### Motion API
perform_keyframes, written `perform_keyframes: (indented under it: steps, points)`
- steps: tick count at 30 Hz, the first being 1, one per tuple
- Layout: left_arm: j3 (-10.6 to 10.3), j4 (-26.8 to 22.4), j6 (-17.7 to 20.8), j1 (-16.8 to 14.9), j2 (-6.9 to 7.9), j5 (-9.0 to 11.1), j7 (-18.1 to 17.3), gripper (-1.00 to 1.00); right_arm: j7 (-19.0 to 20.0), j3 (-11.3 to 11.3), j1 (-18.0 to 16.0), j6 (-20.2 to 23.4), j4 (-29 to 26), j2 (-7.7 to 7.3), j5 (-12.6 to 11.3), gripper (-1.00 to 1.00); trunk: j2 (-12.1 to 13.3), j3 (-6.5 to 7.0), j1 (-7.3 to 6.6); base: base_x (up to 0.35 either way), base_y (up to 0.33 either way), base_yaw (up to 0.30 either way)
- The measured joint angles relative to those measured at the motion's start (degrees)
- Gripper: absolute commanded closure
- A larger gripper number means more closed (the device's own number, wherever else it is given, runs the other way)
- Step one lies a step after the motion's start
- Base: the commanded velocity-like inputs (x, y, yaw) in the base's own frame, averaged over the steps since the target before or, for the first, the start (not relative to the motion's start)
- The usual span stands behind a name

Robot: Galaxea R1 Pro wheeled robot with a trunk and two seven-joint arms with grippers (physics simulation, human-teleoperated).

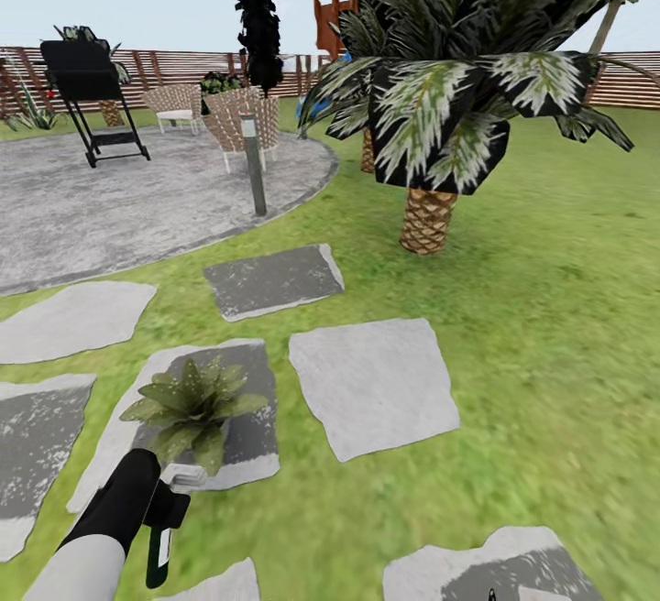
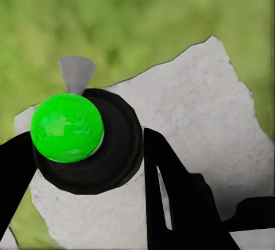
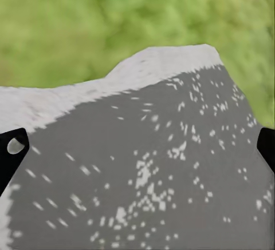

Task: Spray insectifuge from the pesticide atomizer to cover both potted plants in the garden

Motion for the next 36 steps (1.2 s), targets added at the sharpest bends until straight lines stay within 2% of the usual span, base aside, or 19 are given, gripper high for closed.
perform_keyframes:
  steps: [10,15,22,28,36]
  points:
    - [0.01,0.01,0.02,-0.02,0.12,0.02,0.01,1.00,0.01,-0.01,0.04,0.00,-0.01,-0.08,0.00,-1.00,0.00,0.00,-0.02,0.088,-0.279,0.060]
    - [0.09,-0.02,0.04,-0.01,0.16,-0.05,0.00,1.00,0.01,-0.01,0.02,0.01,0.01,-0.01,-0.01,-1.00,0.00,0.00,-0.01,0.119,-0.056,0.213]
    - [0.14,-0.07,0.05,-0.02,1.32,-0.09,0.00,1.00,0.02,-0.01,0.01,0.01,0.01,-0.04,-0.01,-1.00,0.00,0.00,0.00,0.007,-0.003,0.273]
    - [0.20,-0.10,0.06,-0.01,0.60,0.12,0.00,1.00,0.00,-0.01,0.01,0.01,0.01,-0.03,0.00,-1.00,0.00,0.00,0.00,0.007,-0.034,0.249]
    - [0.18,0.00,0.00,-0.02,0.50,0.12,0.01,1.00,0.00,0.00,0.03,0.00,-0.02,-0.09,0.00,-1.00,0.00,0.00,-0.02,0.138,-0.243,0.021]
